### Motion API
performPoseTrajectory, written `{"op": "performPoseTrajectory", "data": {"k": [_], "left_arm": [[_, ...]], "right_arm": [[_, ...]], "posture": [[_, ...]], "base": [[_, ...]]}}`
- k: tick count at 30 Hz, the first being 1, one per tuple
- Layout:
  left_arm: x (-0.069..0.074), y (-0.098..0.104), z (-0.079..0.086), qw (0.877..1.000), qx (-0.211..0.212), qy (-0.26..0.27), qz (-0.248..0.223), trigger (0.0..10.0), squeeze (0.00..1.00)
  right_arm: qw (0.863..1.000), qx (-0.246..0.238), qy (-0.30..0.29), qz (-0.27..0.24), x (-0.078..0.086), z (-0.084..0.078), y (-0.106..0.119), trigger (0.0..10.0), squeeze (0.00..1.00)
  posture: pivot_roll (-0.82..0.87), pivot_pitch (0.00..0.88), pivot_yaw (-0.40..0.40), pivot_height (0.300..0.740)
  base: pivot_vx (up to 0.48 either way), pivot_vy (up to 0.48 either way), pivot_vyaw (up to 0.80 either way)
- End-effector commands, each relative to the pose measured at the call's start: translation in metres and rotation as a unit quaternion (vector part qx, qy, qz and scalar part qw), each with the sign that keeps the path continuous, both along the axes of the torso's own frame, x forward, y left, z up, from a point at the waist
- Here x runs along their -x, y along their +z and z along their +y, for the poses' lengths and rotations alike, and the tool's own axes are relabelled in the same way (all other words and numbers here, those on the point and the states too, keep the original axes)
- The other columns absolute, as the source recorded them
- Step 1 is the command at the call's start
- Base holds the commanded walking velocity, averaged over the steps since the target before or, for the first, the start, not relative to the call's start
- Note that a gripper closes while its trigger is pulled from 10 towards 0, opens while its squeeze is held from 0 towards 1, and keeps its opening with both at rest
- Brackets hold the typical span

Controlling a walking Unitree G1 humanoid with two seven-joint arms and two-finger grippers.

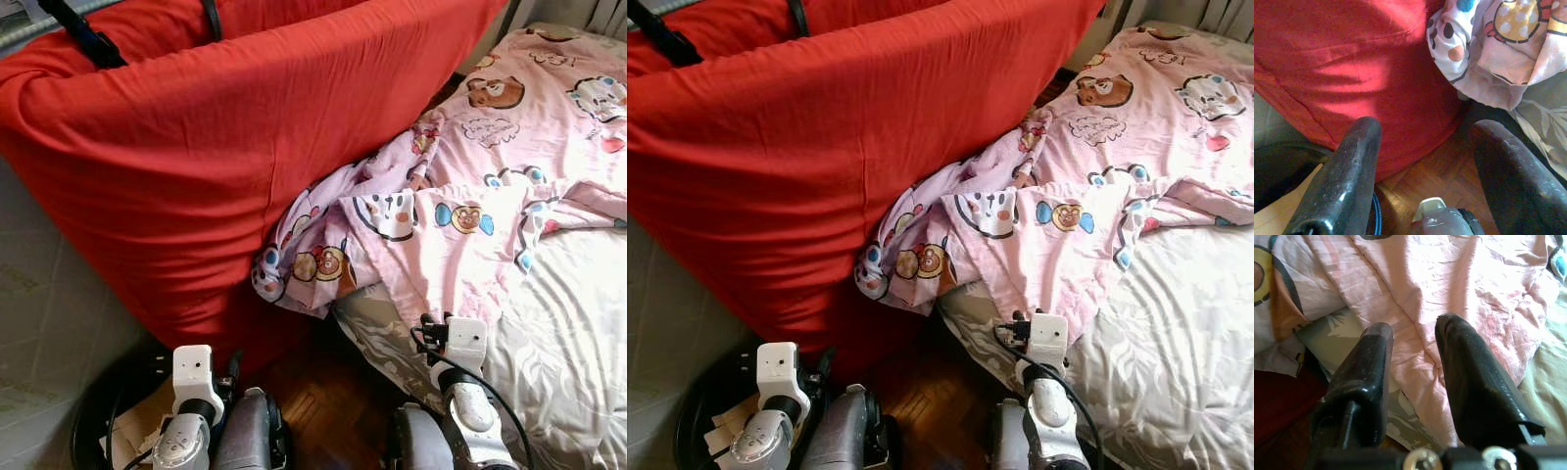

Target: Clean up the room

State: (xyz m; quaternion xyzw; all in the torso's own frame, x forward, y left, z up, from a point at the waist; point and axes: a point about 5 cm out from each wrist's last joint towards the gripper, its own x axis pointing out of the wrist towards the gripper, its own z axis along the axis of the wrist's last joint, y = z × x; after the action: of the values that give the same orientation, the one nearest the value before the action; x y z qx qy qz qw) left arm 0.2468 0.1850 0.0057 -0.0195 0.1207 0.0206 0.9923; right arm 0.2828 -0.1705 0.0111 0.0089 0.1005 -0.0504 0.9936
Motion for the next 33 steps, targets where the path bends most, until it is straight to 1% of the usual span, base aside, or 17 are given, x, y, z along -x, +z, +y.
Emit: {"op": "performPoseTrajectory", "data": {"k": [1, 3, 16, 33], "left_arm": [[0.0056, -0.0049, 0.0035, 1.0, -0.005, 0.002, 0.016, 10.0, 0.0], [0.0057, -0.0053, 0.0035, 1.0, -0.006, 0.002, 0.017, 10.0, 0.0], [0.007, -0.0074, 0.0038, 1.0, -0.013, -0.002, 0.024, 10.0, 0.0], [0.0069, -0.0073, 0.0047, 1.0, -0.013, 0.001, 0.026, 10.0, 0.0]], "right_arm": [[1.0, -0.001, 0.0, 0.017, 0.0055, 0.0012, -0.0072, 10.0, 0.0], [1.0, -0.005, -0.004, 0.007, 0.006, 0.0003, -0.0058, 10.0, 0.0], [1.0, -0.002, 0.001, 0.007, 0.0045, 0.0022, -0.0049, 10.0, 0.0], [1.0, -0.004, 0.001, 0.008, 0.0039, 0.002, -0.0051, 10.0, 0.0]], "posture": [[-0.06, 0.238, 0.064, 0.603], [-0.06, 0.237, 0.063, 0.603], [-0.05, 0.238, 0.061, 0.603], [-0.05, 0.237, 0.062, 0.603]], "base": [[0.0, 0.0, 0.0], [0.0, 0.0, 0.0], [0.0, 0.0, 0.0], [0.309, 0.0, 0.0]]}}
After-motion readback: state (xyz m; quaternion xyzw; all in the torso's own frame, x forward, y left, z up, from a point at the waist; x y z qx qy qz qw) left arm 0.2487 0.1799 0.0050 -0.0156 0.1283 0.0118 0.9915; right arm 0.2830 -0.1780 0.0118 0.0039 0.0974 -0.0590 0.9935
